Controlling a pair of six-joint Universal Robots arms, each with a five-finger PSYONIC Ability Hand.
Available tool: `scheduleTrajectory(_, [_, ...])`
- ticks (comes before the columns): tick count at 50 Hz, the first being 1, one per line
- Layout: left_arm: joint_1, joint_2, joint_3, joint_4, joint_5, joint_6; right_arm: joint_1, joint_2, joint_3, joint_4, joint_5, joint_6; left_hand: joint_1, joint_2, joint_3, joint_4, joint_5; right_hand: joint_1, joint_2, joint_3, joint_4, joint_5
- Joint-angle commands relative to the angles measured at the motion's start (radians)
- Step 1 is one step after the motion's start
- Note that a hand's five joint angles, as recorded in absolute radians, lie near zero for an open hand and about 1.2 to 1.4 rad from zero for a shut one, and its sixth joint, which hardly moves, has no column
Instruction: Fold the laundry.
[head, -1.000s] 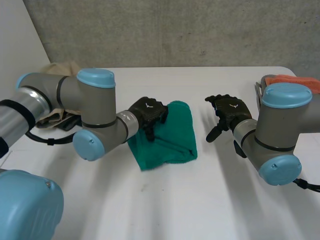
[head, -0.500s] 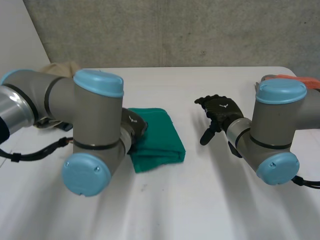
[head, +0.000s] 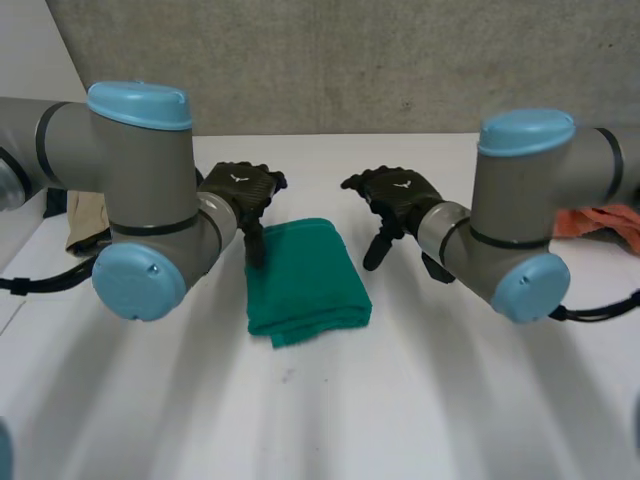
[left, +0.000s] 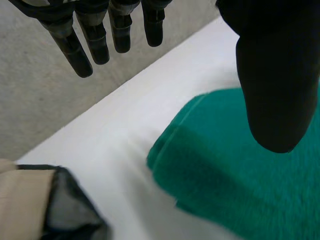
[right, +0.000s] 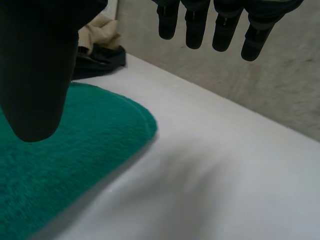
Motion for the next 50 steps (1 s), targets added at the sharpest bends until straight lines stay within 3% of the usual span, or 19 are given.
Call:
scheduleTrajectory(1, [0.010, -0.100, 0.073, -0.097, 0.078, -0.146, 0.004, 0.184, -0.290, 0.194, -0.064, 0.080, -0.012, -0.027, -0.035, -0.022, -0.049, -0.048, -0.033, -0.034, -0.043, -0.055])
scheduleTrajectory(9, [0.004, -0.163, 0.072, -0.143, -0.034, -0.168, 0.003, 0.347, -0.451, 0.315, -0.104, 0.122, -0.012, -0.027, -0.035, -0.022, -0.049, -0.048, -0.033, -0.034, -0.043, -0.055])
scheduleTrajectory(17, [-0.004, -0.188, 0.064, -0.172, -0.066, -0.145, -0.009, 0.382, -0.451, 0.315, -0.075, 0.061, -0.012, -0.027, -0.035, -0.022, -0.049, -0.048, -0.033, -0.034, -0.043, -0.055])
scheduleTrajectory(30, [0.026, -0.010, 0.075, -0.190, -0.023, -0.030, 0.027, 0.184, -0.327, 0.298, 0.071, -0.300, -0.012, -0.027, -0.035, -0.022, -0.049, -0.048, -0.033, -0.034, -0.043, -0.055])
scheduleTrajectory(32, [0.033, 0.025, 0.082, -0.175, 0.004, -0.015, 0.040, 0.151, -0.282, 0.262, 0.085, -0.326, -0.012, -0.027, -0.035, -0.022, -0.049, -0.048, -0.033, -0.034, -0.043, -0.055])
scheduleTrajectory(36, [0.044, 0.099, 0.087, -0.137, 0.136, 0.019, 0.067, 0.052, -0.114, 0.162, 0.094, -0.346, -0.012, -0.027, -0.035, -0.022, -0.049, -0.048, -0.033, -0.034, -0.043, -0.055])
scheduleTrajectory(37, [0.046, 0.120, 0.084, -0.122, 0.209, 0.030, 0.078, 0.011, -0.030, 0.107, 0.088, -0.344, -0.012, -0.027, -0.035, -0.022, -0.049, -0.048, -0.033, -0.034, -0.043, -0.055])
scheduleTrajectory(44, [0.052, 0.166, 0.058, -0.101, 0.513, 0.051, 0.121, -0.112, 0.323, -0.175, 0.048, -0.347, -0.012, -0.027, -0.035, -0.022, -0.049, -0.048, -0.033, -0.034, -0.043, -0.055])
scheduleTrajectory(50, [0.046, 0.171, 0.027, -0.111, 0.630, 0.056, 0.138, -0.123, 0.479, -0.337, 0.043, -0.343, -0.012, -0.027, -0.035, -0.022, -0.049, -0.048, -0.033, -0.034, -0.043, -0.055])
